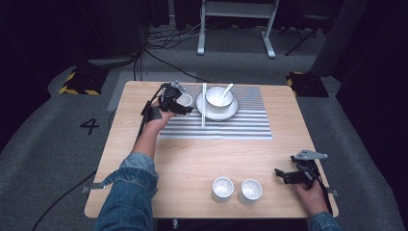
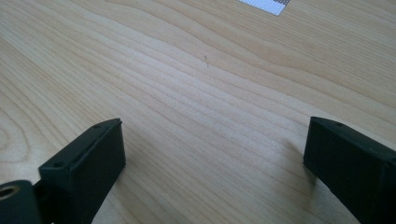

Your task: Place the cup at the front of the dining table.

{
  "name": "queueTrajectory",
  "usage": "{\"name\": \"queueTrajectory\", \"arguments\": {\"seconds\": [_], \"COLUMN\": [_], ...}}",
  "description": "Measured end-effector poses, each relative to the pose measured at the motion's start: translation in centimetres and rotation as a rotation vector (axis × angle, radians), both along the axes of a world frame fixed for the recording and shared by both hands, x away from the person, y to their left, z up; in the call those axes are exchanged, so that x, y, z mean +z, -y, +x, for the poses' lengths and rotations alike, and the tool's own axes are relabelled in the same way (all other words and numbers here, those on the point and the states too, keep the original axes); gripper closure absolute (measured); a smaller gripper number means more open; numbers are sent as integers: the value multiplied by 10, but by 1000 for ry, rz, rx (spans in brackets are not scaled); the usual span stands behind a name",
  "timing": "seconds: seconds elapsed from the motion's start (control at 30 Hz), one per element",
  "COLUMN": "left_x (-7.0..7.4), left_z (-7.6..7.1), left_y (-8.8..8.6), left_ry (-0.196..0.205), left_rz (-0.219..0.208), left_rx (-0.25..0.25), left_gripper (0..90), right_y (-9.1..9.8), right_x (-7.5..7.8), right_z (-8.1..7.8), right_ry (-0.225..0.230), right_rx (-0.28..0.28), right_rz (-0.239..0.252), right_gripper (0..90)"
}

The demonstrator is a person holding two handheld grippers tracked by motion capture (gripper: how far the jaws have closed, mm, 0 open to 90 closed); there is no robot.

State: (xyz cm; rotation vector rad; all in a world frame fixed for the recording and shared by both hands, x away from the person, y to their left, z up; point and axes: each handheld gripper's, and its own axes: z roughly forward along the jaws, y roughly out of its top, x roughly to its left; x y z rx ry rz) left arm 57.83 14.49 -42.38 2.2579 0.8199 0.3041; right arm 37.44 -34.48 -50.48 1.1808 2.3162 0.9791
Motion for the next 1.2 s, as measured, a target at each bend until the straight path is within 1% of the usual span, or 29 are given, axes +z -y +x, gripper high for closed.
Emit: {"name": "queueTrajectory", "arguments": {"seconds": [0.07, 0.1, 0.17, 0.2, 0.23, 0.37, 0.47, 0.53, 0.57, 0.6, 0.67, 0.7, 0.77, 0.8, 0.83, 0.9, 0.93, 0.97, 1.03, 1.07, 1.13, 1.17, 1.2], "left_x": [-5, -5, -10, -14, -16, -24, -28, -33, -33, -35, -35, -37, -38, -40, -41, -41, -42, -42, -42, -42, -42, -41, -40], "left_z": [2, 2, 3, 5, 6, 9, 10, 10, 10, 10, 10, 10, 9, 9, 9, 9, 9, 8, 8, 8, 7, 7, 5], "left_y": [3, 3, 6, 8, 8, 8, 10, 15, 15, 18, 19, 20, 21, 23, 24, 24, 24, 25, 25, 23, 22, 22, 23], "left_ry": [-4, -4, -8, -15, -21, -36, -44, -50, -50, -51, -50, -62, -63, -71, -71, -67, -76, -67, -70, -81, -85, -93, -92], "left_rz": [9, 9, 9, 23, 17, 21, 27, 16, 16, 29, 29, 21, 25, 43, 47, 41, 35, 39, 41, 50, 54, 66, 86], "left_rx": [-6, -6, -13, -18, -17, -15, -22, -36, -36, -45, -47, -50, -48, -55, -58, -55, -57, -56, -55, -57, -56, -52, -50], "left_gripper": [266, 266, 265, 266, 265, 265, 266, 265, 265, 265, 265, 265, 265, 265, 265, 265, 265, 265, 264, 264, 264, 263, 263], "right_y": [0, 0, 0, 0, 0, 0, 0, 0, 0, 0, 0, 0, 0, 0, 0, 0, 0, 0, 0, 0, 0, 0, 0], "right_x": [0, 0, 0, 0, 0, 0, 0, 0, 0, 0, 0, 0, 0, 0, 0, 0, 0, 0, 0, 0, 0, 0, 0], "right_z": [0, 0, 0, 0, 0, 0, 0, 0, 0, 0, 0, 0, 0, 0, 0, 0, 0, 0, 0, 0, 0, 0, 0], "right_ry": [0, 0, 0, 0, 0, 0, 0, 0, 0, 0, 0, 0, 0, 0, 0, -1, 0, 0, 0, 0, 0, 0, 0], "right_rx": [0, 0, 0, 0, 0, 0, 0, 0, 0, 0, 0, 0, 0, 0, 0, -1, 0, 0, 0, 0, 0, 0, 0], "right_rz": [0, 0, 0, 0, 0, 0, 0, 0, 0, 0, 0, 0, 0, 0, 0, 0, 0, 0, 0, 0, 0, 0, 0], "right_gripper": [54, 54, 54, 54, 54, 54, 54, 53, 53, 53, 53, 53, 53, 53, 53, 53, 53, 53, 53, 53, 53, 53, 53]}}
